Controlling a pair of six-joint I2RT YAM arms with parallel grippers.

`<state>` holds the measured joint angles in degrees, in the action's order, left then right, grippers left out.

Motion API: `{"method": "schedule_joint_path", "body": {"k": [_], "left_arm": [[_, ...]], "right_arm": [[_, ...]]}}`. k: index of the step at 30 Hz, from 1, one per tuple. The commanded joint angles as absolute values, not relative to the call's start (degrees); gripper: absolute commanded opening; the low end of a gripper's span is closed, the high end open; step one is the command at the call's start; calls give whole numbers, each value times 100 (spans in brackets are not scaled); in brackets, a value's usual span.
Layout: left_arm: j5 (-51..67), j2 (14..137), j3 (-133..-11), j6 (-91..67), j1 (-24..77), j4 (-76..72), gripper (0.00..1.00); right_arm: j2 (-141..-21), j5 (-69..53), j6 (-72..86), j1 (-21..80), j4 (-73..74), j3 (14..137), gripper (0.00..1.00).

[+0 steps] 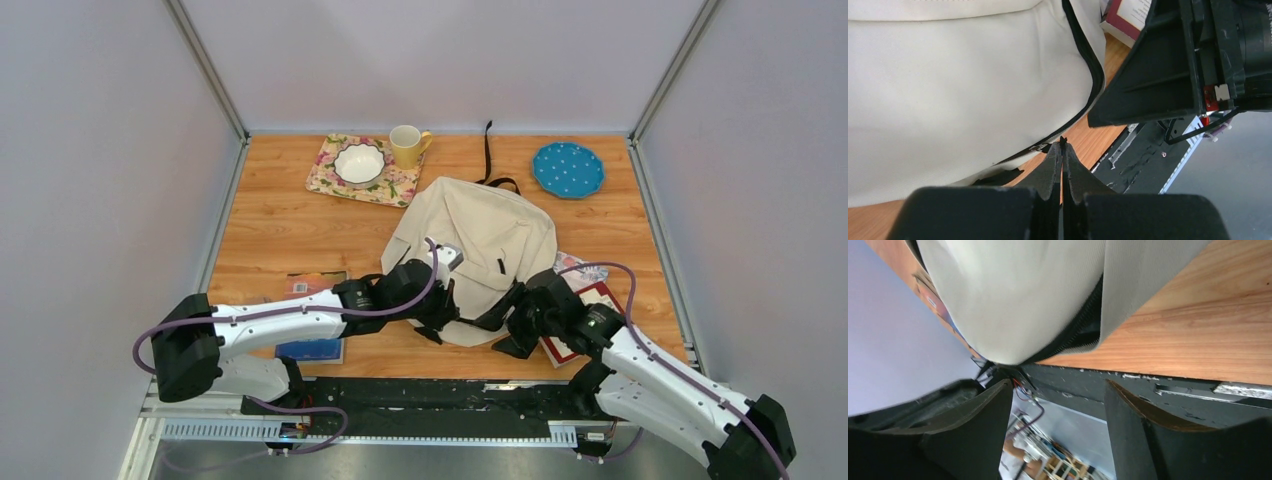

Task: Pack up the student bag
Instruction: Unzip the student bag at the center of the board.

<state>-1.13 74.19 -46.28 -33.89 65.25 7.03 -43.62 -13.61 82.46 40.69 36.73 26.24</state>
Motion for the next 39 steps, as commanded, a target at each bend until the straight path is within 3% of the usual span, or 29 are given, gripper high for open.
{"method": "schedule_joint_path", "body": {"k": [1, 4, 13, 16, 17, 19, 20, 21, 27, 32, 36, 39], "left_arm": [[-35, 7453, -4746, -3313, 6592, 518, 0], [-35, 7427, -4737, -3296, 6600, 554, 0], [176, 7488, -4772, -3305, 6645, 457, 0], [185, 7471, -4755, -3287, 6645, 466, 0], [176, 7462, -4755, -3287, 6653, 483, 0], [71, 7392, -4737, -3235, 6653, 589, 0], [18, 7357, -4720, -3173, 6645, 650, 0], [-200, 7261, -4659, -3155, 6645, 807, 0], [-1280, 6559, -3886, -3313, 6645, 1642, 0], [-2135, 5855, -3025, -3682, 6618, 2152, 0], [-2967, 5520, -3006, -3867, 6557, 2688, 0], [-3321, 5388, -3076, -3780, 6557, 2979, 0]], "right_arm": [[-4482, -634, 9280, 4131, 3130, 2769, 70], [-4649, -606, 9517, 4122, 2787, 2663, 81], [-5344, -362, 9826, 4131, 2382, 2461, 81], [-5326, -20, 9827, 4131, 2356, 2417, 57], [-5326, -9, 9661, 4131, 2355, 2434, 39], [-5370, 490, 9353, 4113, 2347, 2574, 22], [-5388, 605, 8934, 4113, 2381, 2619, 7], [-5431, 711, 8712, 4105, 2469, 2689, 0], [-5274, 739, 6325, 3640, 2786, 3094, 0], [-5203, -254, 4906, 3323, 2505, 3129, 0], [-5326, -1254, 3800, 3331, 2365, 3208, 0], [-5423, -1248, 3043, 3322, 2698, 3374, 0]]}}
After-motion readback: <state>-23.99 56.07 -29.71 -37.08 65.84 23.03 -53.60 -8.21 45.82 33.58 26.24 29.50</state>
